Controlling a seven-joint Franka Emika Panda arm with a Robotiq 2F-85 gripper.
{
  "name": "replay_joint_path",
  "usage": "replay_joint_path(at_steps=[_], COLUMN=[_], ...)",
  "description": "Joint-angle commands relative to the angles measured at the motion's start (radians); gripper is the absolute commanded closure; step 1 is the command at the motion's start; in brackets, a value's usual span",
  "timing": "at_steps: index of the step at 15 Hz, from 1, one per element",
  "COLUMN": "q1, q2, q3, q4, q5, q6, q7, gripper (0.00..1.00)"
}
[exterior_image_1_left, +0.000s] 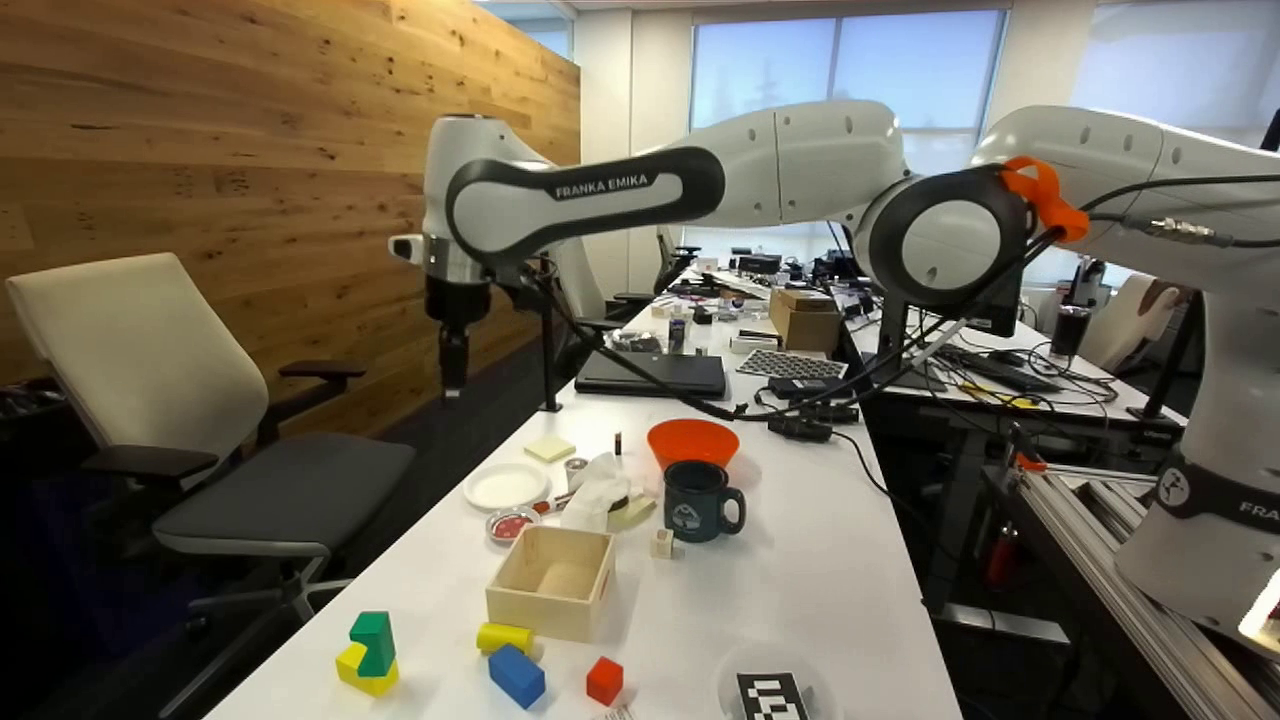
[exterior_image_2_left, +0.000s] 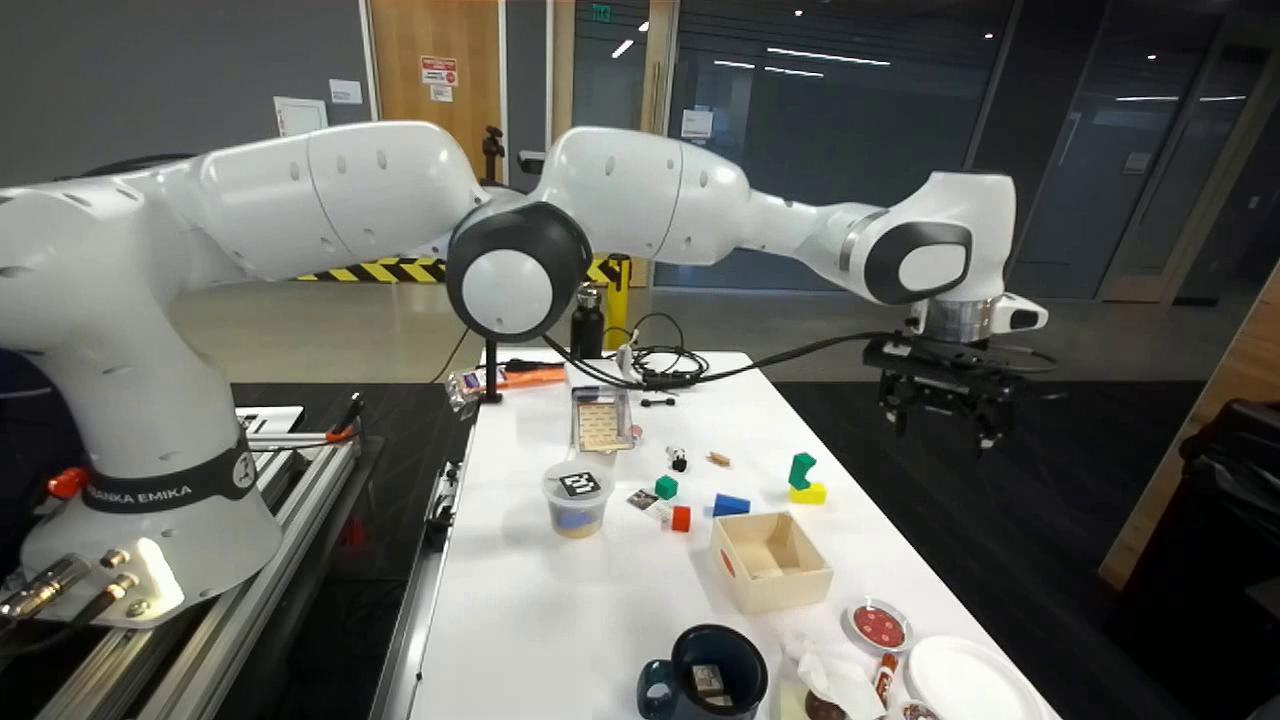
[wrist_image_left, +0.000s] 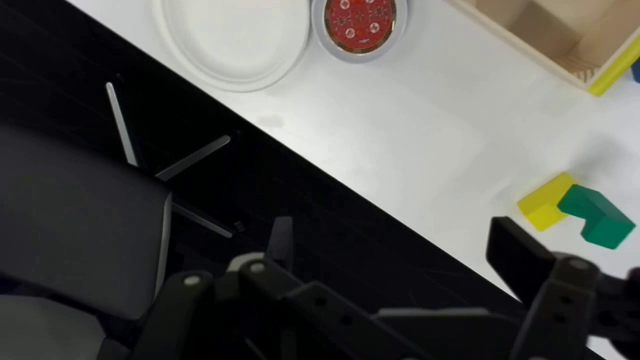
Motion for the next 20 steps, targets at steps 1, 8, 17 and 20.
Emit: replay_joint_path(at_steps=[1,8,17,20], q1=[-0.07,-0.116,-0.107,-0.119], q2=[-0.099,-0.189,-0.186,-0.209], q3=[0.065,0.071,0.051,0.036], q4=[0.005,0.005,0.003,0.005], q5=[0.046,0.048,0.035,0.028], q6=[-0.142,-0.348,-0.322,-0.339], q7=[-0.179,-0.396,-0.397,-0.463], gripper=[0.0,0.0,0.0,0.0])
